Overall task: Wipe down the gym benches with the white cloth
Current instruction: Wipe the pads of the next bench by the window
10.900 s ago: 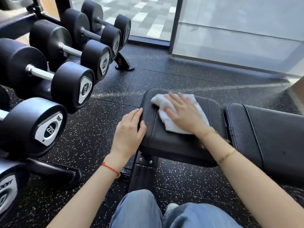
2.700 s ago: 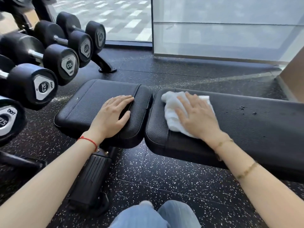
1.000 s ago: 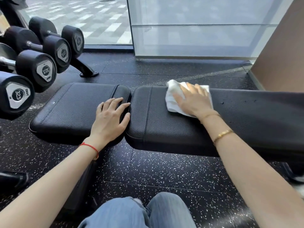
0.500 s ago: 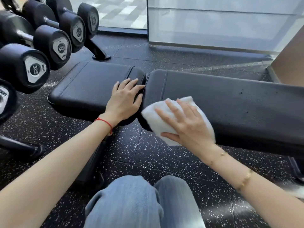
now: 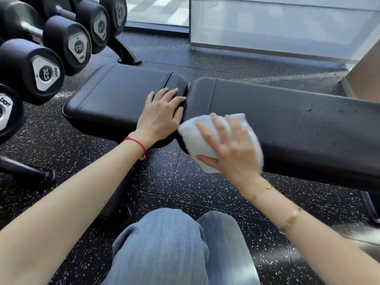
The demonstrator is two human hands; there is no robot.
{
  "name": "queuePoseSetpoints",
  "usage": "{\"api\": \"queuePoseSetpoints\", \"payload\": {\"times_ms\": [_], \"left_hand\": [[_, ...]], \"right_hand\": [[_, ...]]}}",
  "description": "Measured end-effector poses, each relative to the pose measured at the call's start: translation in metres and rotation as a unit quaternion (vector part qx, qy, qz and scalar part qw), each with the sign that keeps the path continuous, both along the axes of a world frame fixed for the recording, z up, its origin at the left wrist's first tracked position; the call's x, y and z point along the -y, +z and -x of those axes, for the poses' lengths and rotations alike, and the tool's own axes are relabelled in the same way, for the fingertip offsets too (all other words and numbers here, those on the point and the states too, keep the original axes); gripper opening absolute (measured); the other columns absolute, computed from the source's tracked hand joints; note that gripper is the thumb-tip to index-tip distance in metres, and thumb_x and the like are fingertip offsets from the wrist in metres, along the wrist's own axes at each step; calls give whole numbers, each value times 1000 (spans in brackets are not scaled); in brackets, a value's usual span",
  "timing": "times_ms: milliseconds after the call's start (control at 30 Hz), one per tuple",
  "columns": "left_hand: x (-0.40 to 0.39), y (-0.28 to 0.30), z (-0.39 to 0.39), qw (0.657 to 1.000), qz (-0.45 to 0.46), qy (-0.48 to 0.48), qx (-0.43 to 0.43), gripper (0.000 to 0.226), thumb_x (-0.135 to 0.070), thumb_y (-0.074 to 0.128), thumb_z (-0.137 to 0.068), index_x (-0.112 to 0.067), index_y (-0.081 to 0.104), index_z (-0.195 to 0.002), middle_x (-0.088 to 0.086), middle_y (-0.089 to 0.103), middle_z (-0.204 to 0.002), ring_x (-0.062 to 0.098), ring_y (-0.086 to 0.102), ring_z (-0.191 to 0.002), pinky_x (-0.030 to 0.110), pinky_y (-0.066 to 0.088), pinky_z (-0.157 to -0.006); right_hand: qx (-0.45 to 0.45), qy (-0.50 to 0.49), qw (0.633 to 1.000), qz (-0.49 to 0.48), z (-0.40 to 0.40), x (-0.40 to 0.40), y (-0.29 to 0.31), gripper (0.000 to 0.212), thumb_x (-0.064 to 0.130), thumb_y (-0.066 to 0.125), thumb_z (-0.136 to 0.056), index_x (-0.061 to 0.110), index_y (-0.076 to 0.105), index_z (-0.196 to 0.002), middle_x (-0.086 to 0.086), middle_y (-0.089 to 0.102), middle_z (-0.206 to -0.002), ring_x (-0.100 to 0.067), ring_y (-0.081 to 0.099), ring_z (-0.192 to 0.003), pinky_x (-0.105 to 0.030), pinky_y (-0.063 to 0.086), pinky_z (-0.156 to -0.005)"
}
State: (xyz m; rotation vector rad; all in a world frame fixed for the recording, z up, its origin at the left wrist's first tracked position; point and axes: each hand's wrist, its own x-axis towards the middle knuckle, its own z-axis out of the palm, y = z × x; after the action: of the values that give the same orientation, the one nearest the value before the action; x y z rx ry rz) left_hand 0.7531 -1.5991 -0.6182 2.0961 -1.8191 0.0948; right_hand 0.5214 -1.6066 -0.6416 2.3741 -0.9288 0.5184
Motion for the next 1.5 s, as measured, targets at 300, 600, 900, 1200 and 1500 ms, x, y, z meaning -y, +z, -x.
{"api": "queuePoseSetpoints", "payload": {"times_ms": [300,600,900,1200,1500], "left_hand": [[-1,-2,-3,1000,7,-6,12,42,-37,44,-98,-28,52,-138,-1,40,-155,23,29,-146,47,15,-122],[-1,-1,-3,1000,5,-8,13,42,-36,46,-97,-26,53,-138,1,41,-154,23,29,-146,47,15,-121],[-1,0,1,1000,10,1,21,41,-35,46,-97,-25,54,-136,2,43,-152,24,31,-145,49,17,-121],[-2,0,0,1000,8,-4,23,41,-37,45,-97,-26,53,-136,1,43,-153,25,31,-145,48,17,-121],[-2,1,0,1000,5,-3,15,41,-34,48,-98,-25,54,-137,1,42,-153,24,30,-145,46,15,-121]], "right_hand": [[45,29,998,28,61,14,-10,72,72,47,-93,26,45,-149,-9,49,-149,-37,53,-129,-51,44,-106],[16,34,999,0,0,7,-7,73,72,40,-94,25,42,-150,-10,47,-150,-38,51,-131,-50,44,-105],[47,15,998,39,43,10,-12,75,62,42,-100,2,45,-146,-16,41,-154,-35,36,-144,-51,35,-115],[53,25,997,44,67,10,-11,74,62,47,-98,4,48,-144,-14,52,-146,-31,52,-133,-45,45,-109],[62,43,996,48,-12,-1,-11,71,64,44,-97,10,54,-141,-10,55,-144,-29,54,-131,-43,46,-107]]}}
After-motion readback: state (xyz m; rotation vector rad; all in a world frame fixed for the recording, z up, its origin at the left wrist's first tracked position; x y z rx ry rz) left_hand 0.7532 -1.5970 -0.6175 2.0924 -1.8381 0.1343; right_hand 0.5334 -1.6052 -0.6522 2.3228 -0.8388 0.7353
